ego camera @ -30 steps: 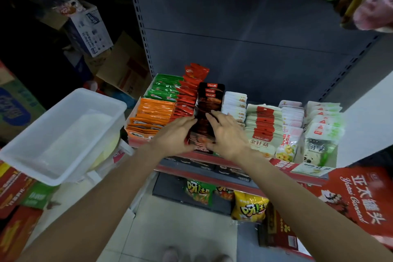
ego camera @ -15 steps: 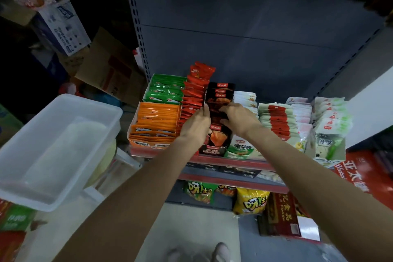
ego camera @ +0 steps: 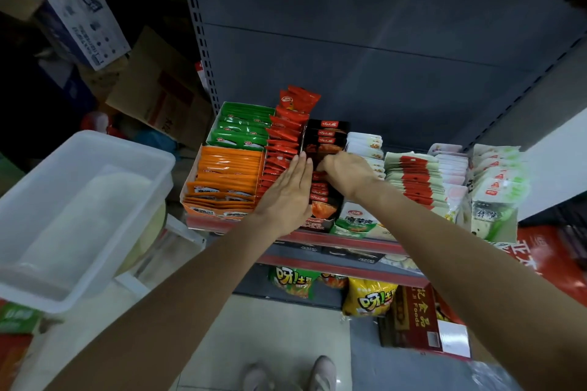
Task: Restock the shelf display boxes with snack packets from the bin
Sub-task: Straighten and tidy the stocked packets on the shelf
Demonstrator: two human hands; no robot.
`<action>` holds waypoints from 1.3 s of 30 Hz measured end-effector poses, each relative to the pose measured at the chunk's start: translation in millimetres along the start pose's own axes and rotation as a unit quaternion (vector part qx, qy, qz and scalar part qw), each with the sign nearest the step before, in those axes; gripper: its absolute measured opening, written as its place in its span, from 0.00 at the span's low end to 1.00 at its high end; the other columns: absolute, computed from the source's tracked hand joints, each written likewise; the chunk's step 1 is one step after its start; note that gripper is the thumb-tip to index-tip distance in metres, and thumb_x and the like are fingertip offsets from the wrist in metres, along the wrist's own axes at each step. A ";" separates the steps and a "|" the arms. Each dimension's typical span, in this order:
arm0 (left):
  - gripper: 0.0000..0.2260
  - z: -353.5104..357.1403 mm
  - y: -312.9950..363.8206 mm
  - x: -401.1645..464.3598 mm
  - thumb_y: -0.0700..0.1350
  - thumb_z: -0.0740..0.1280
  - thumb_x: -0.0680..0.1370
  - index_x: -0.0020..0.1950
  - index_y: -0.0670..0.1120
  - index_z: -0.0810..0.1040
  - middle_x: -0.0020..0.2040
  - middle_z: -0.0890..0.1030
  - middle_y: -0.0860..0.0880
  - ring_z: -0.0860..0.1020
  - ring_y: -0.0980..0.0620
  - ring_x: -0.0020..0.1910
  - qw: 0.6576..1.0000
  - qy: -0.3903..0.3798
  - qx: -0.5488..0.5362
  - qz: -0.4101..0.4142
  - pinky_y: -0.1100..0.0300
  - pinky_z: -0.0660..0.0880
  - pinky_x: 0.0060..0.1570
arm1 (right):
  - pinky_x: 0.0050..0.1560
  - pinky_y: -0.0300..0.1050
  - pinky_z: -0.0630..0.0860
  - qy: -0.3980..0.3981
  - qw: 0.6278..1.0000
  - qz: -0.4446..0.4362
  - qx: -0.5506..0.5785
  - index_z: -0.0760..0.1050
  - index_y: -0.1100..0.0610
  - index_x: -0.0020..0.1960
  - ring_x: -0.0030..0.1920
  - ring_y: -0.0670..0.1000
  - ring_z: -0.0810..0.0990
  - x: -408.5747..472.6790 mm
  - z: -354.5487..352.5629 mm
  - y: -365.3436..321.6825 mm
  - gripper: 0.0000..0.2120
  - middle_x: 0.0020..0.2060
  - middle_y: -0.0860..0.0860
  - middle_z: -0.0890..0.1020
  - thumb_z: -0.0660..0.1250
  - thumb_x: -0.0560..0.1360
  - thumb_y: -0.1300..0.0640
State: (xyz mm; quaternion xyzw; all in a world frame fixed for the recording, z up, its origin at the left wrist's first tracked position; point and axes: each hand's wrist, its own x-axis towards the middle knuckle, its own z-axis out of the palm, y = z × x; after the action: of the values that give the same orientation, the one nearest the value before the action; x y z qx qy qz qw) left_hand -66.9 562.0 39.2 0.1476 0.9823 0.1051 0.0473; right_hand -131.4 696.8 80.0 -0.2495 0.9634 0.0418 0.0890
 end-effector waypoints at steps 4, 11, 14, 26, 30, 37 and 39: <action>0.45 -2.2 7.0 -5.3 0.56 0.64 0.77 0.74 0.36 0.35 0.75 0.34 0.38 0.36 0.44 0.75 0.999 -0.004 0.042 -0.007 0.54 0.42 0.75 | 0.52 0.48 0.74 -0.028 0.995 -0.029 0.091 0.81 0.56 0.53 0.52 0.58 0.78 2.6 -9.8 8.4 0.11 0.50 0.56 0.83 0.63 0.74 0.64; 0.48 -11.9 9.7 22.8 0.53 0.68 0.75 0.74 0.38 0.33 0.75 0.33 0.40 0.37 0.46 0.75 0.999 -0.030 0.014 -0.041 0.52 0.44 0.75 | 0.57 0.52 0.75 0.076 0.979 0.023 0.189 0.75 0.55 0.64 0.60 0.56 0.75 -3.4 -0.2 12.8 0.19 0.59 0.54 0.78 0.66 0.74 0.64; 0.49 -10.4 9.0 22.3 0.49 0.71 0.74 0.74 0.40 0.32 0.74 0.31 0.41 0.37 0.46 0.76 0.998 -0.033 -0.042 -0.035 0.54 0.43 0.75 | 0.60 0.51 0.72 0.150 0.967 0.055 0.199 0.68 0.56 0.70 0.64 0.56 0.71 -26.1 -1.4 12.0 0.21 0.64 0.55 0.74 0.61 0.77 0.63; 0.53 -14.7 1.5 21.1 0.47 0.75 0.70 0.75 0.48 0.33 0.75 0.31 0.46 0.46 0.48 0.77 0.993 -0.074 -0.080 -0.037 0.54 0.61 0.71 | 0.75 0.46 0.40 -0.114 0.992 -0.033 0.035 0.40 0.56 0.77 0.76 0.48 0.41 -37.2 2.1 15.1 0.43 0.77 0.51 0.43 0.54 0.75 0.34; 0.53 -17.3 1.4 21.1 0.51 0.75 0.69 0.76 0.49 0.35 0.76 0.34 0.47 0.47 0.49 0.77 0.997 -0.060 -0.033 -0.043 0.53 0.57 0.72 | 0.68 0.49 0.64 0.007 0.990 0.017 0.138 0.60 0.53 0.74 0.70 0.55 0.65 -41.7 9.8 22.4 0.26 0.70 0.54 0.68 0.56 0.79 0.44; 0.44 -8.6 1.7 -1.5 0.50 0.69 0.75 0.77 0.43 0.39 0.78 0.41 0.46 0.45 0.50 0.77 0.999 0.036 0.030 0.005 0.60 0.45 0.73 | 0.57 0.52 0.74 0.028 0.993 0.056 0.098 0.74 0.51 0.64 0.58 0.59 0.77 -12.1 1.7 23.2 0.15 0.57 0.56 0.79 0.62 0.78 0.57; 0.42 -7.3 1.1 -5.3 0.48 0.68 0.76 0.76 0.43 0.39 0.78 0.42 0.46 0.45 0.52 0.77 0.999 0.036 0.018 0.009 0.62 0.41 0.71 | 0.57 0.51 0.74 0.013 0.996 0.051 0.075 0.74 0.50 0.64 0.59 0.59 0.76 -5.7 -1.7 25.6 0.15 0.57 0.56 0.80 0.63 0.78 0.56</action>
State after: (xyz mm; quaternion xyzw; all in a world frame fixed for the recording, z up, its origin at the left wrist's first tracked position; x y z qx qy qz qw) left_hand -62.5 560.0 46.8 0.1534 0.9838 0.0929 0.0079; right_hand -139.3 721.6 83.7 -0.1936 0.9763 -0.0293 0.0925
